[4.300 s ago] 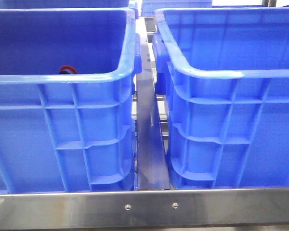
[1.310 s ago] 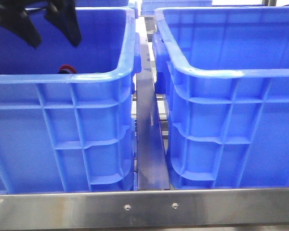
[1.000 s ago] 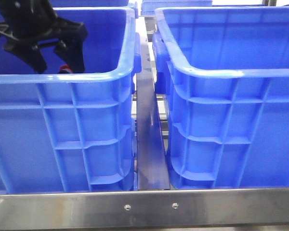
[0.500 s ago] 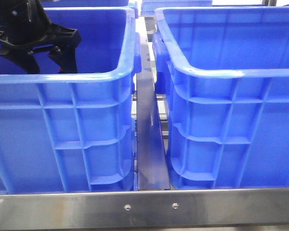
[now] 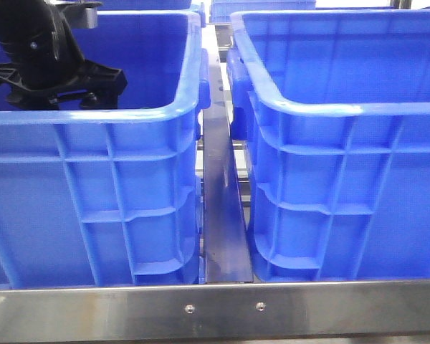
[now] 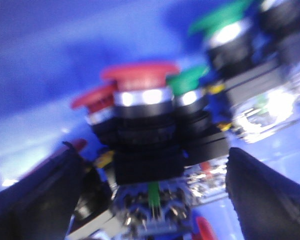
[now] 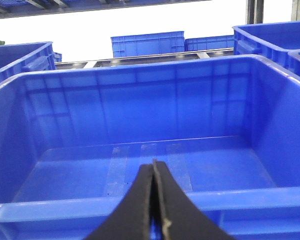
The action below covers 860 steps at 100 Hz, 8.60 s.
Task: Pick red and yellow buttons and place in box
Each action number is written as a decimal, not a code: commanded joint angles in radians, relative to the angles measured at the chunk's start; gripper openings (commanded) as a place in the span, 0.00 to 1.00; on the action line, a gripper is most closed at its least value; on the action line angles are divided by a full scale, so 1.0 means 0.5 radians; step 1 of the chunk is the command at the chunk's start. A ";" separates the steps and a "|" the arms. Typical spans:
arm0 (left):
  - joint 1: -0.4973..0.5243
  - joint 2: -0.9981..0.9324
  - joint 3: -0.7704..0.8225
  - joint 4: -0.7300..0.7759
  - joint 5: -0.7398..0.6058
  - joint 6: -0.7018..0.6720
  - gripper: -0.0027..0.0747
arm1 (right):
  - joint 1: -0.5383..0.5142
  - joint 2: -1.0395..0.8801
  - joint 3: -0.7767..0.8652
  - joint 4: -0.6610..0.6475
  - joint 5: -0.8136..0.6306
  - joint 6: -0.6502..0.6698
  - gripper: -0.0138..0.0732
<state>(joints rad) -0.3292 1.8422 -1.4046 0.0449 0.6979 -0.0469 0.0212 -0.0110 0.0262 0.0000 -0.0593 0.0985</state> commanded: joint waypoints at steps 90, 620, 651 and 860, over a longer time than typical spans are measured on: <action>-0.138 -0.762 -0.041 -0.033 0.201 0.057 0.01 | -0.005 -0.051 -0.020 -0.013 -0.176 0.000 0.08; 0.315 -2.024 1.008 -0.020 -0.406 -0.110 0.19 | 0.228 2.620 -1.776 2.444 0.058 -2.518 0.32; 0.315 -2.024 1.008 -0.016 -0.406 -0.110 0.01 | 0.236 3.084 -2.086 2.442 0.060 -2.518 0.32; 0.315 -2.024 1.008 -0.020 -0.378 -0.110 0.01 | 0.231 1.849 -1.473 2.452 0.176 -2.518 0.68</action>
<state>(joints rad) -0.1736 0.8396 -0.8743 0.0377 0.5737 -0.0913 0.1439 1.0231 -0.7249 1.2244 0.0353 -1.1524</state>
